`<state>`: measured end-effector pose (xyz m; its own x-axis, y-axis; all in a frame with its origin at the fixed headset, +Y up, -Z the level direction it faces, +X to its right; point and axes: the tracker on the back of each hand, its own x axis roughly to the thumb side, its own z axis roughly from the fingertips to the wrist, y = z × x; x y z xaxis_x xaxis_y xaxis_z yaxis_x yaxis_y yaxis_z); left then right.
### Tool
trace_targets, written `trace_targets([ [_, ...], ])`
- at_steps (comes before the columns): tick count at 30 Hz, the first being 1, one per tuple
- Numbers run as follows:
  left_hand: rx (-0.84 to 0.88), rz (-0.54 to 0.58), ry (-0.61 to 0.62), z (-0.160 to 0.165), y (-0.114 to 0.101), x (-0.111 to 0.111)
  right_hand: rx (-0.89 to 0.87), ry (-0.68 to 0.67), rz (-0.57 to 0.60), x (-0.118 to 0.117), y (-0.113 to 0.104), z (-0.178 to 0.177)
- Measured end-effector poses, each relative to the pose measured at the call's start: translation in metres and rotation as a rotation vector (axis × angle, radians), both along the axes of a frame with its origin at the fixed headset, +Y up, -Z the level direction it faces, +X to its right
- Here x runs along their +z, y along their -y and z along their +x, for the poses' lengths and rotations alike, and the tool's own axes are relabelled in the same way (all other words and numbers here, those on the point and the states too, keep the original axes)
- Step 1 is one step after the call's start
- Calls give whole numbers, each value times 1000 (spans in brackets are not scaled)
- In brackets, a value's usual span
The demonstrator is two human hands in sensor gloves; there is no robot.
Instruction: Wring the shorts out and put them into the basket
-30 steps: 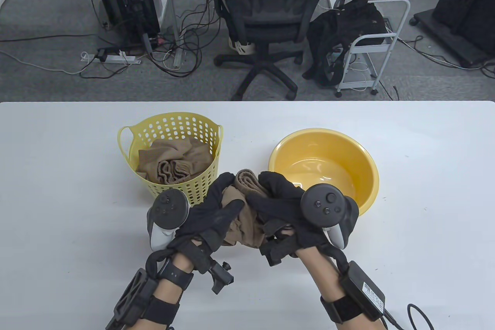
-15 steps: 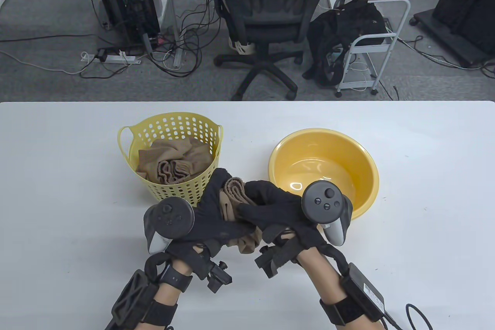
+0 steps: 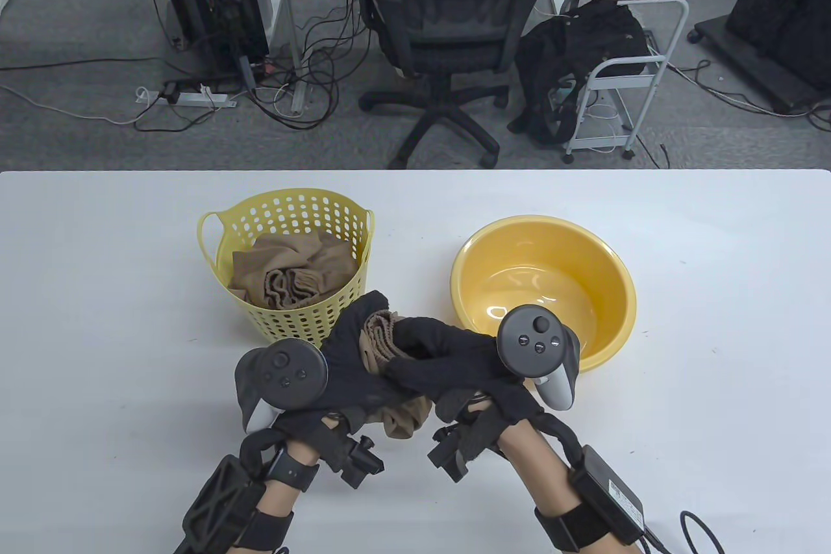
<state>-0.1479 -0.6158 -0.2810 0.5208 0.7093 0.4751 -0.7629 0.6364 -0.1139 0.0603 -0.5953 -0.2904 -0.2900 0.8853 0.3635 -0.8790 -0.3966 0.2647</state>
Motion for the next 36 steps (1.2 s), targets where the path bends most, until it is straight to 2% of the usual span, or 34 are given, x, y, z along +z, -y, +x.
trace_targets([
  [10,25,27,-65,-4,1,2,-24,-42,-28,0,4,1],
  [22,55,16,-86,-14,0,2,-41,-9,-28,0,7,12],
  [28,121,-6,-77,-23,0,0,-26,34,-28,-6,8,27],
  [36,222,-6,-39,-33,-7,0,-12,29,-100,-16,16,43],
])
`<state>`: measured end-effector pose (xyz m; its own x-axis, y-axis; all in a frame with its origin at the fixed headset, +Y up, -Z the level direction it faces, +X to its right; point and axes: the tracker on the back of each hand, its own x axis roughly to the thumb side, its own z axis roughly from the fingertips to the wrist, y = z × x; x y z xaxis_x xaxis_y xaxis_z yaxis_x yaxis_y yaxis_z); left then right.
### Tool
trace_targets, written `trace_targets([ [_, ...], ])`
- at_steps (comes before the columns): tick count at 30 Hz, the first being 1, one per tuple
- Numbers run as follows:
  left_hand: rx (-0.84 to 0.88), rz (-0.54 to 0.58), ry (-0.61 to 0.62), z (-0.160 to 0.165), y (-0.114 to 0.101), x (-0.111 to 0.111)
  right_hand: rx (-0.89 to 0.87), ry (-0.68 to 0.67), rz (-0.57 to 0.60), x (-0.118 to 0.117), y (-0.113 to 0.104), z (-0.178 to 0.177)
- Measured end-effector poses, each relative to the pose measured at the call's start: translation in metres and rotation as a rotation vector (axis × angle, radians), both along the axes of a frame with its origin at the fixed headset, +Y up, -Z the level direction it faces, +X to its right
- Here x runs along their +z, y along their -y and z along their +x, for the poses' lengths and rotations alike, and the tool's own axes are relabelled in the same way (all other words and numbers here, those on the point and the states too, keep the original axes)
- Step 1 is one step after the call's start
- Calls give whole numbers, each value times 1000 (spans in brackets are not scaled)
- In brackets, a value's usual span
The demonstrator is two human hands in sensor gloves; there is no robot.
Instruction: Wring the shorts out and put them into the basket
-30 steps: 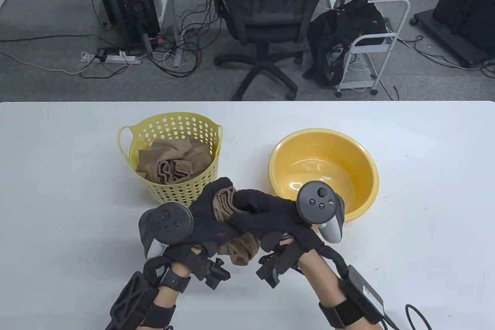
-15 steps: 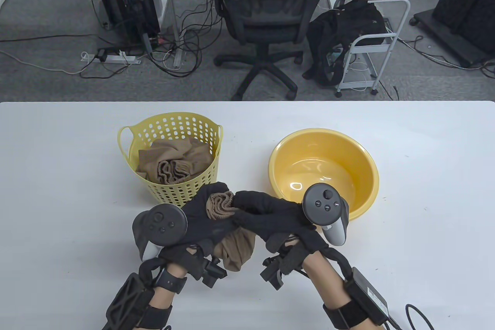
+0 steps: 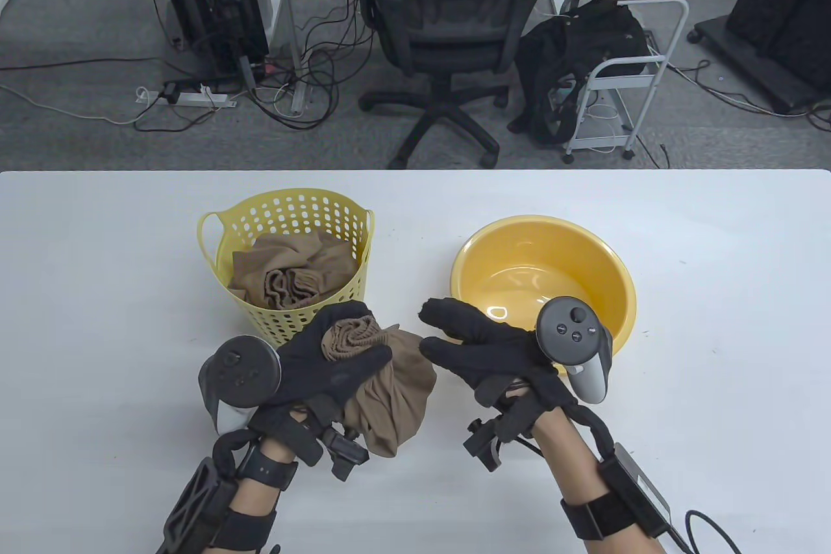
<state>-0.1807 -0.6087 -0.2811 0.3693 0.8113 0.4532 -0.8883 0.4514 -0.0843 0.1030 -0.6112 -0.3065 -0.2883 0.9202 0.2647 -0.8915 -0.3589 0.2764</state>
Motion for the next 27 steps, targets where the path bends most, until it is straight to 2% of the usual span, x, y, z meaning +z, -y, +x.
trace_targets([
  [7,144,11,84,-8,-7,-3,-45,-43,-97,-8,10,6],
  [15,315,15,265,-9,-13,-11,-162,-113,-225,-14,24,3],
  [24,380,63,417,4,-17,-12,-258,-272,-367,-13,41,-16],
  [27,399,67,455,9,-16,-13,-295,-378,-421,-9,49,-24],
])
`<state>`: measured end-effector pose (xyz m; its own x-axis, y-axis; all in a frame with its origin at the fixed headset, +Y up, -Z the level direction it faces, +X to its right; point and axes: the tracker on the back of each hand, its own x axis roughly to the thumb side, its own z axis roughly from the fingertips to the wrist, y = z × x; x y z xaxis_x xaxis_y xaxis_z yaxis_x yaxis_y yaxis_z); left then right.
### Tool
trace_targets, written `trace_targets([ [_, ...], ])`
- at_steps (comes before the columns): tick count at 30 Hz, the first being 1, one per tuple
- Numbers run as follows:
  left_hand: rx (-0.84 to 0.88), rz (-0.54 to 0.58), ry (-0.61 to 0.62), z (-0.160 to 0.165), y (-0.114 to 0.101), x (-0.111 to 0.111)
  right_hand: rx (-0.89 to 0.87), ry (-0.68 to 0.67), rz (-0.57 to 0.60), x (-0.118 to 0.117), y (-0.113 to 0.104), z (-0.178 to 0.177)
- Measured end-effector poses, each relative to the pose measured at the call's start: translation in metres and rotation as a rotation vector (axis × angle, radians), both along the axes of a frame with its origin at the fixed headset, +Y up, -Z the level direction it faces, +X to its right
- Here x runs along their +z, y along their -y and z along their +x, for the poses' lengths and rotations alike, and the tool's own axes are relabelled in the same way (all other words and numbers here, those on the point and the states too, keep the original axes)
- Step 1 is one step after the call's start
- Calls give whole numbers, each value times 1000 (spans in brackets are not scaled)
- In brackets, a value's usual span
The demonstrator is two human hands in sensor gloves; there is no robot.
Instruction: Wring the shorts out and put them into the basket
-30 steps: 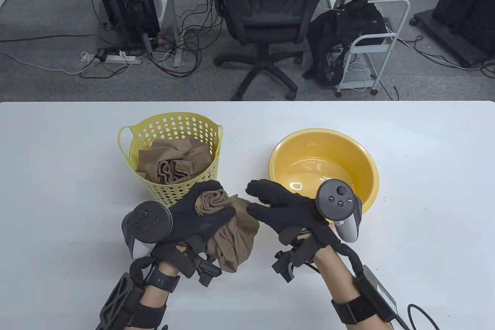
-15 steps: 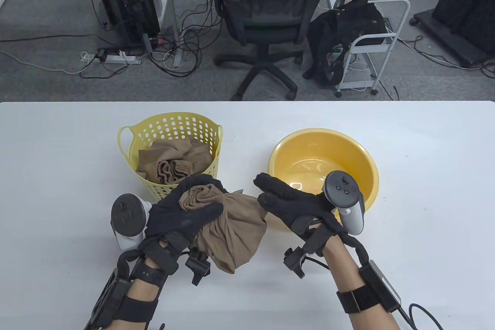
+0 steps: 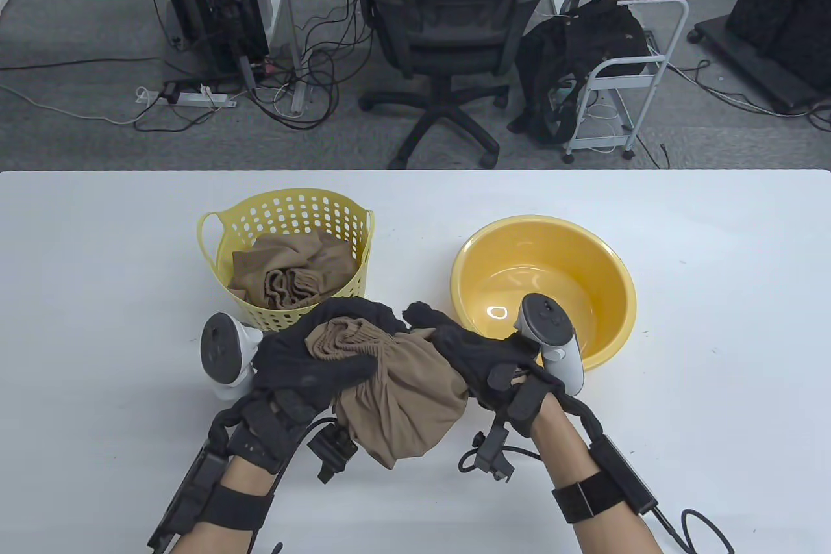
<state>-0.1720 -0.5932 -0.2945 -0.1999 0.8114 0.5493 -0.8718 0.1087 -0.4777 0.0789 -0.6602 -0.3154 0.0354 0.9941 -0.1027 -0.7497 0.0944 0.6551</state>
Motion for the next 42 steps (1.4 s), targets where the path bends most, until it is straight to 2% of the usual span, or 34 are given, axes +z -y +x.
trace_targets([
  [5,-14,1,-2,4,2,-2,-115,-138,-88,8,11,-13],
  [12,-44,9,2,8,4,-3,-121,-240,-77,11,14,-22],
  [25,-64,16,22,12,6,-1,-135,-318,-94,15,15,-29],
  [33,-90,21,7,10,7,-1,-78,-299,-2,14,8,-30],
  [42,-96,-8,-51,4,11,-1,46,-153,167,14,-9,-29],
])
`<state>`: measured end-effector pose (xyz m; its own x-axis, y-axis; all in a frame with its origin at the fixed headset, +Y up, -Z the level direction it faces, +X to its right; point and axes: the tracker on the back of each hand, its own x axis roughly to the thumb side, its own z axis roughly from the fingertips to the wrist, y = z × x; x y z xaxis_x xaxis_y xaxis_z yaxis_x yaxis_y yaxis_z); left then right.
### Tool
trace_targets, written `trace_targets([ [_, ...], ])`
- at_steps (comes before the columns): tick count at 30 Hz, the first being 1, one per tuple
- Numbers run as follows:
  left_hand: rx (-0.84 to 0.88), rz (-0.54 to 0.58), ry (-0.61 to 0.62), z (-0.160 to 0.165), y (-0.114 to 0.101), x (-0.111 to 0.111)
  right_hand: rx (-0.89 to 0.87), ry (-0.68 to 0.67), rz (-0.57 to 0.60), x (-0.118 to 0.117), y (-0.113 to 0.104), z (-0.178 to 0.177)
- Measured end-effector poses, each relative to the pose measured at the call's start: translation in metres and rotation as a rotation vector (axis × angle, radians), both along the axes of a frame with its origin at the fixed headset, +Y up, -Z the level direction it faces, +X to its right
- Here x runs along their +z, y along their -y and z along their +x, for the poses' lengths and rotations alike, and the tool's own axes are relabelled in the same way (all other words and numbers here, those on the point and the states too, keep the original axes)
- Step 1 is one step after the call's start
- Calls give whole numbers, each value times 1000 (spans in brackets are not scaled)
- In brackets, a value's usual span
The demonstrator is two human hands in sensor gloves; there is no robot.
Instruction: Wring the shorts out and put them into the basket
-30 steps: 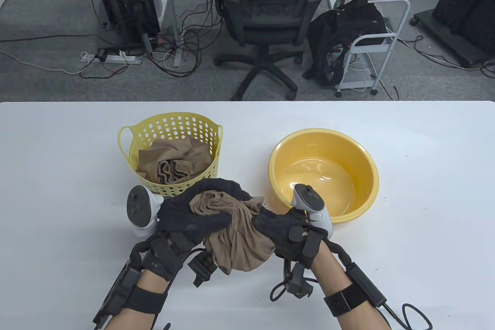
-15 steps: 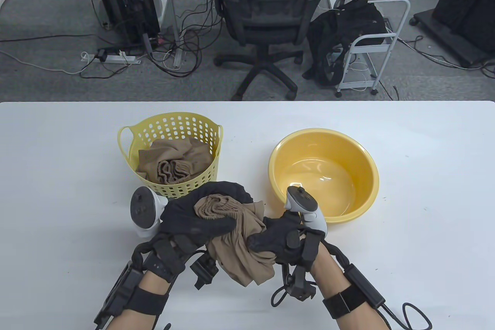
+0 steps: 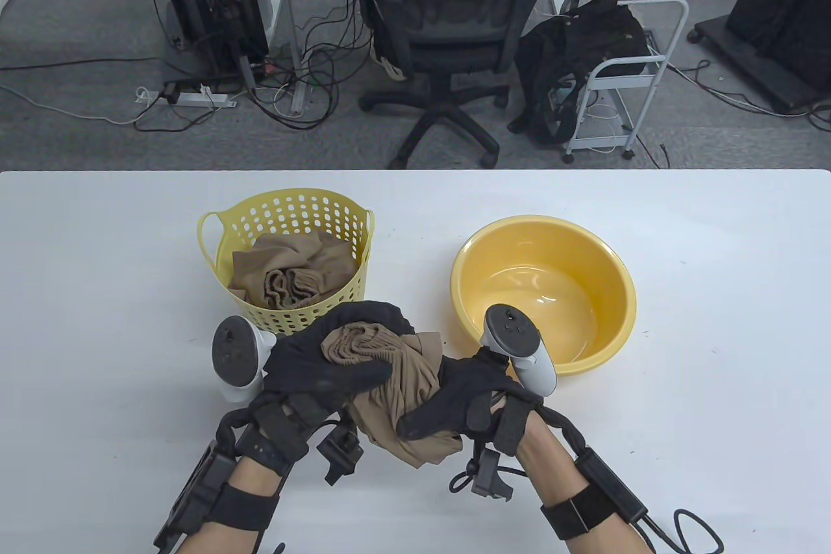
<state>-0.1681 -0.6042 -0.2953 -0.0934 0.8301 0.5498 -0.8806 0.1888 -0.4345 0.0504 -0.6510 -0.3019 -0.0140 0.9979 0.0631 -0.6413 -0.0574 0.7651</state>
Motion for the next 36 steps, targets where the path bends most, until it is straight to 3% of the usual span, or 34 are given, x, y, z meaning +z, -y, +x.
trace_targets([
  [18,-77,-38,-164,-6,6,2,242,326,417,10,-28,0],
  [27,-197,-45,-295,-2,9,4,392,443,665,17,-35,-2],
  [36,-328,-53,-376,2,14,4,500,497,816,23,-34,-3],
])
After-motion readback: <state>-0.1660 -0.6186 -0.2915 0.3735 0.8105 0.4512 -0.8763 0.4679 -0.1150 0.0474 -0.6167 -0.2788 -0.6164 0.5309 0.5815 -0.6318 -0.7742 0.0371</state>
